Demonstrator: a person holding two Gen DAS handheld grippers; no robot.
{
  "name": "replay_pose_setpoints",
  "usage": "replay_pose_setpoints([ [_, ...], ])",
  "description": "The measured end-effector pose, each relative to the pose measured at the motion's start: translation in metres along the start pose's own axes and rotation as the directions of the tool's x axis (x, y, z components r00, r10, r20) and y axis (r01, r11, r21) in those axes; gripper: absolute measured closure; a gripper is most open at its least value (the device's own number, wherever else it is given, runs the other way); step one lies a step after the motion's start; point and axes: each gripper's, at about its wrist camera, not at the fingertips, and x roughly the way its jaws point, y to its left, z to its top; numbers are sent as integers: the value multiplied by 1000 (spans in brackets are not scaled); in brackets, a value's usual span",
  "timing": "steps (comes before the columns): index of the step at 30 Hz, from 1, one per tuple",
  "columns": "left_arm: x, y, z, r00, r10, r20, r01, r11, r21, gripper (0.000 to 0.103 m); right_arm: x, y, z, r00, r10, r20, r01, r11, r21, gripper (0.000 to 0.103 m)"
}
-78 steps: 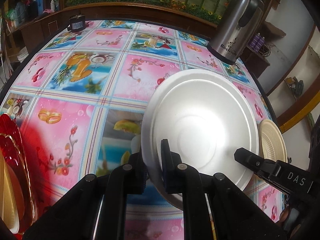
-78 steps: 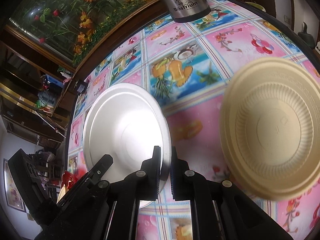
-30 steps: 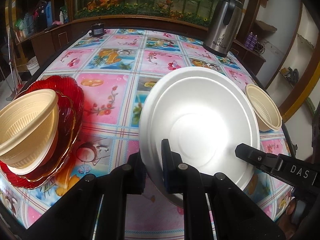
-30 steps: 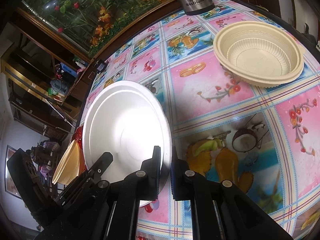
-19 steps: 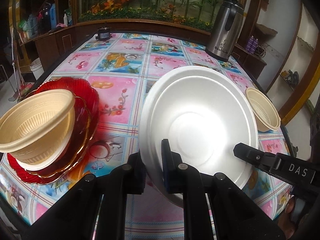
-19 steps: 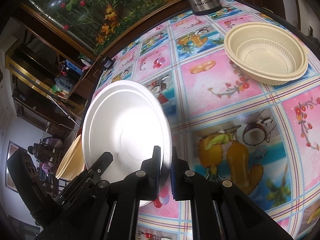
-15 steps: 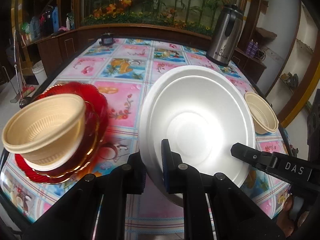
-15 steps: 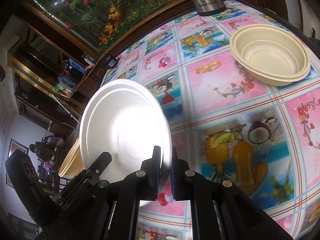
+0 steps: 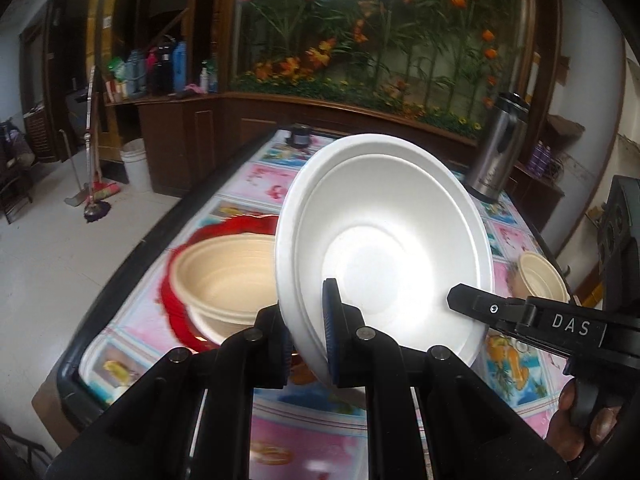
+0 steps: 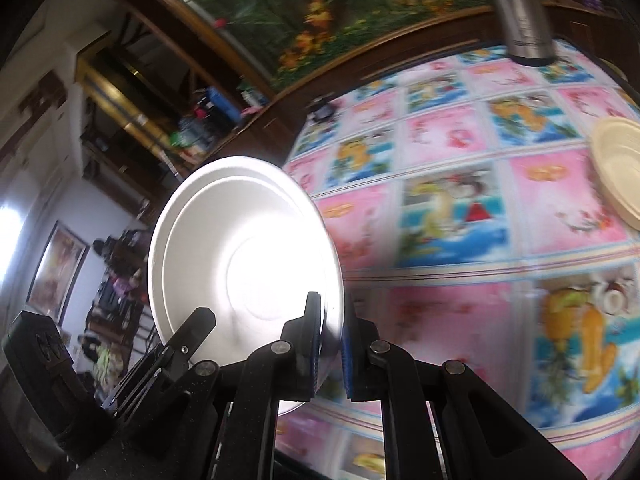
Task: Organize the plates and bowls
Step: 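Lower the white bowl toward the beige plate on the stack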
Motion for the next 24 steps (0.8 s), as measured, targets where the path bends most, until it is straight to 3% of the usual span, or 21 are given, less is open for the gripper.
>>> replay_pose_setpoints([
  [7,0,37,-3,998,57,1,-57,996,-62,92,25,34,-5,999,32,-42,-35,998,-61,94],
  [12,21,46,-12,996,65,-63,-70,994,-84,92,43,36,-12,996,14,-85,-20,998,-67,94],
  [16,22,45,-11,996,54,-69,-60,994,-88,92,47,33,-14,995,7,-101,-14,998,-61,94],
  [24,-3,53,33,999,43,25,-40,995,-89,92,27,73,24,999,27,-38,-31,991,-131,94],
])
